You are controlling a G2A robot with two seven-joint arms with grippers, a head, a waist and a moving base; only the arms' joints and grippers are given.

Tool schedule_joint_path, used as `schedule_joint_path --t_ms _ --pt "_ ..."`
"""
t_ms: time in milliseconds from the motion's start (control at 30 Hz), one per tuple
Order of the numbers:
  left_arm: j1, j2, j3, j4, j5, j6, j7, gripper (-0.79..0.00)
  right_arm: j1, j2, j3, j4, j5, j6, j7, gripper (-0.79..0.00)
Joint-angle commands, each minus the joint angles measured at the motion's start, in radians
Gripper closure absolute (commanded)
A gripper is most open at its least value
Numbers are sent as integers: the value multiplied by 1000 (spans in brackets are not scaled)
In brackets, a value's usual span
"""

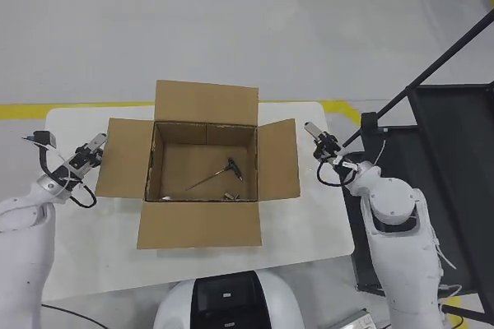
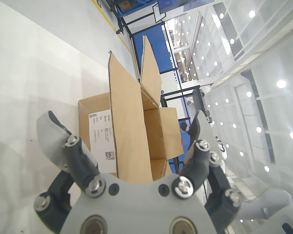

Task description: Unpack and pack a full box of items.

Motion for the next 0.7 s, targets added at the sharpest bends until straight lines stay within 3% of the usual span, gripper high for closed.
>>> schedule_joint_path --t_ms 0,367,667 --pt "-15 0 11 28 12 7 3 -785 -13 0 -2 8 4 16 -8 -785" --pt "-39 -5 33 24 -230 74 -150 -785 -18 -4 -77 40 168 -22 29 -785" --pt "-5 -5 25 -112 -420 167 -234 -785 17 -4 -165 32 234 -50 62 -785"
